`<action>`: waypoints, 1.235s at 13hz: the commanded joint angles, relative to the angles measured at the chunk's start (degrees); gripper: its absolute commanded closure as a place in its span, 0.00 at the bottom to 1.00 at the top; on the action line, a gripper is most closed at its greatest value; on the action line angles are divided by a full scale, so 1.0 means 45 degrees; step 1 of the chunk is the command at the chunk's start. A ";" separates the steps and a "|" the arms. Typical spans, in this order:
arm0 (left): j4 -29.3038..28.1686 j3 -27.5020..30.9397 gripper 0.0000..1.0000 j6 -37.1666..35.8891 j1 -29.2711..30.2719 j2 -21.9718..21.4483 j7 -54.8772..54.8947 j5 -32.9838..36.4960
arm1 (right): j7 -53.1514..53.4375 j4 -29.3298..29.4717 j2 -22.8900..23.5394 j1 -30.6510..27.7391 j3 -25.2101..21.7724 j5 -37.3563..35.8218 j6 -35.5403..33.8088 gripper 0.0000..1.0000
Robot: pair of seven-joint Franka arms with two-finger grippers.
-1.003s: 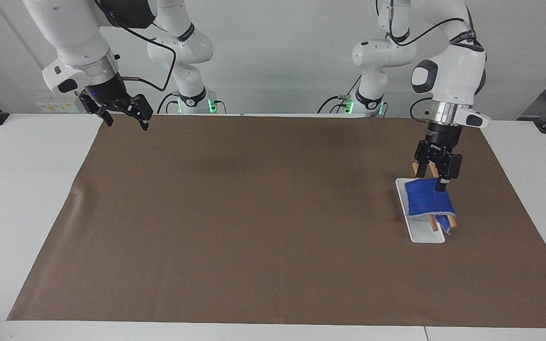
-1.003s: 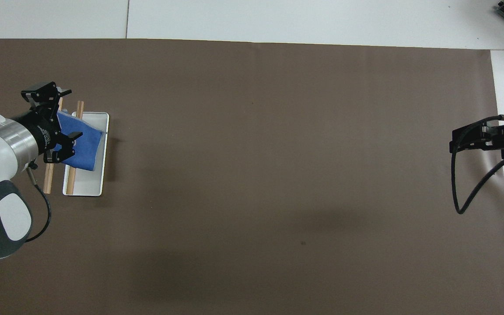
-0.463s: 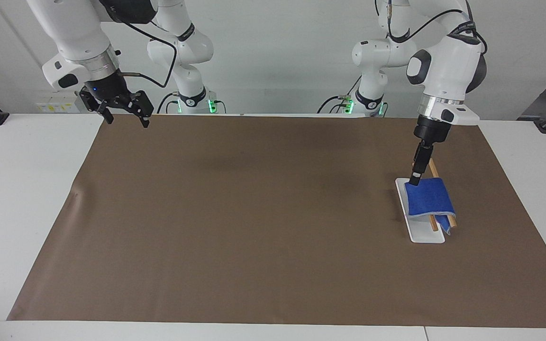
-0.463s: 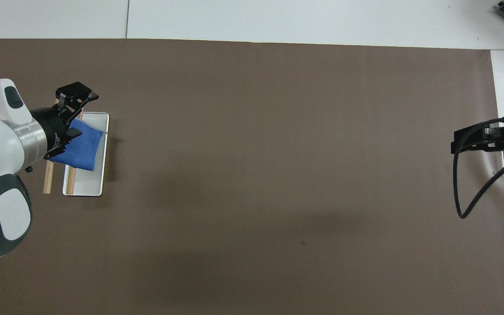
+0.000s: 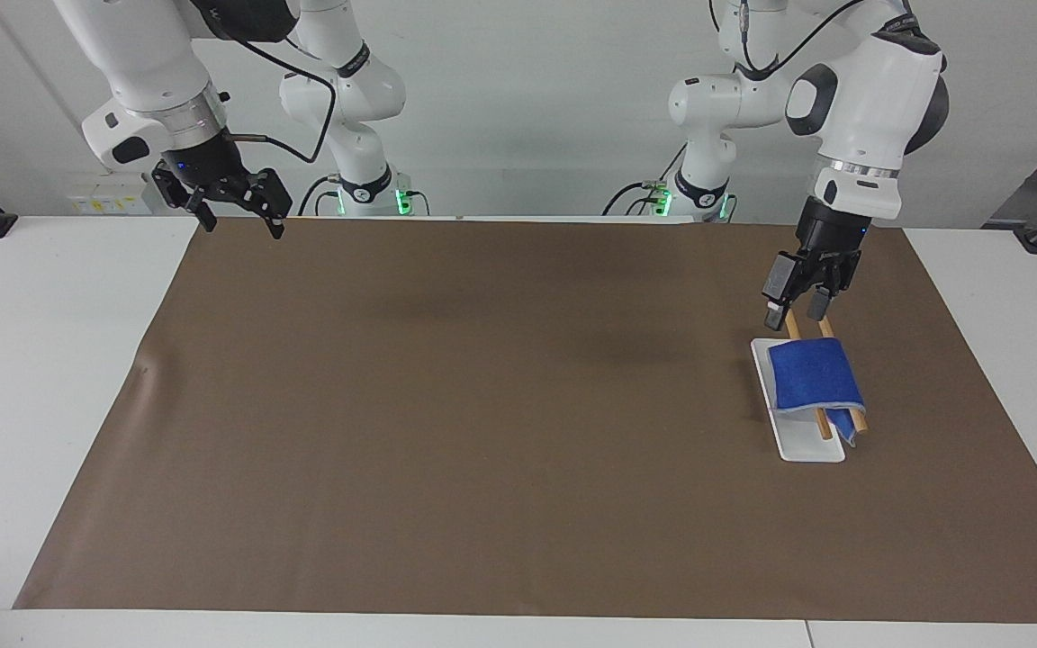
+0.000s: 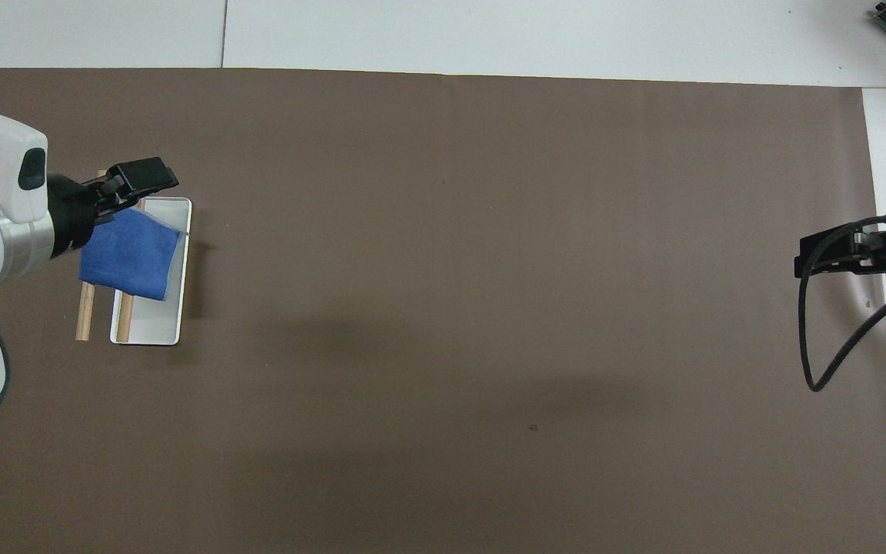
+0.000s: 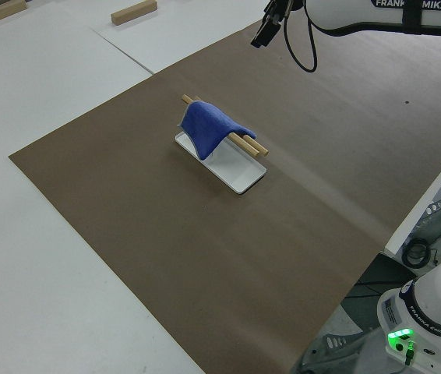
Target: Right arm passes towel to left arm to hang
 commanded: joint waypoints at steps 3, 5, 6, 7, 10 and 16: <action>0.1866 0.0117 0.00 -0.3883 -0.0048 -0.0135 0.3911 0.1654 | -0.0153 -0.0438 -0.0371 -0.0178 0.0051 0.0226 0.0068 0.00; 0.2649 0.0117 0.00 -0.4904 -0.0009 0.0040 0.4754 0.1697 | -0.0153 -0.0438 -0.0371 -0.0178 0.0032 0.0226 0.0068 0.00; 0.2923 0.0117 0.00 -0.5236 -0.0047 0.0176 0.4951 0.1716 | -0.0153 -0.0438 -0.0371 -0.0178 0.0032 0.0226 0.0068 0.00; 0.3273 0.0098 0.00 -0.5626 -0.0145 0.0235 0.5146 0.1716 | -0.0153 -0.0438 -0.0371 -0.0178 0.0051 0.0226 0.0068 0.00; 0.3822 0.0117 0.00 -0.6662 -0.0107 0.0470 0.6568 0.1736 | -0.0153 -0.0438 -0.0371 -0.0178 0.0051 0.0226 0.0068 0.00; 0.5246 0.0175 0.00 -0.8161 0.0049 0.1094 0.6613 0.1579 | -0.0153 -0.0438 -0.0371 -0.0178 0.0032 0.0226 0.0068 0.00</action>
